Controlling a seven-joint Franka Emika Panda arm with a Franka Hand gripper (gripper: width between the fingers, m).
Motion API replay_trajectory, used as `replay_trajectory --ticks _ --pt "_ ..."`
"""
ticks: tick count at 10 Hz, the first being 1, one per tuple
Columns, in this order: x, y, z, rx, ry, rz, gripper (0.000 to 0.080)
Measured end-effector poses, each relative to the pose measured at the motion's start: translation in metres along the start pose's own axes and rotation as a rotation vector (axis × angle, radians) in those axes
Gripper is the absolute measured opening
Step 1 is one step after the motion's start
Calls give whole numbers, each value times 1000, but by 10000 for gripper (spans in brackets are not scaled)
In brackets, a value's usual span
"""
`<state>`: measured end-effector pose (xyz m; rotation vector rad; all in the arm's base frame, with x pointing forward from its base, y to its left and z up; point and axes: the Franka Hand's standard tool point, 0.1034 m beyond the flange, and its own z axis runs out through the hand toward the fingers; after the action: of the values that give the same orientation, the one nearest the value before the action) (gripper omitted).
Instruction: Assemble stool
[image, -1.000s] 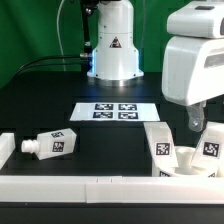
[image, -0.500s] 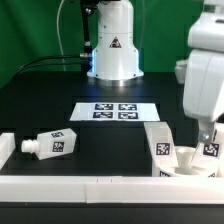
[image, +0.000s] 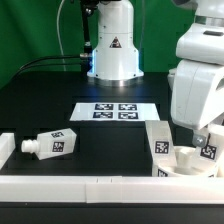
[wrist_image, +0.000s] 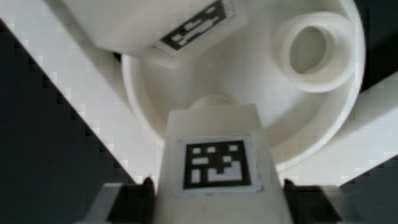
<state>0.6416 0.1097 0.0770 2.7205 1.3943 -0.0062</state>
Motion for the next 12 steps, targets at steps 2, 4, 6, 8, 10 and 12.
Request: replay_trajectory --ticks 2,4,6,8,10,12 --pt "0 0 0 1 0 203 338" --pt "0 -1 1 10 5 541 338" --pt "2 -4 2 42 11 946 338" --pt "2 -4 2 46 9 1057 338" --pt "1 -4 2 54 8 1283 338" --pt "3 -10 3 81 25 1718 338"
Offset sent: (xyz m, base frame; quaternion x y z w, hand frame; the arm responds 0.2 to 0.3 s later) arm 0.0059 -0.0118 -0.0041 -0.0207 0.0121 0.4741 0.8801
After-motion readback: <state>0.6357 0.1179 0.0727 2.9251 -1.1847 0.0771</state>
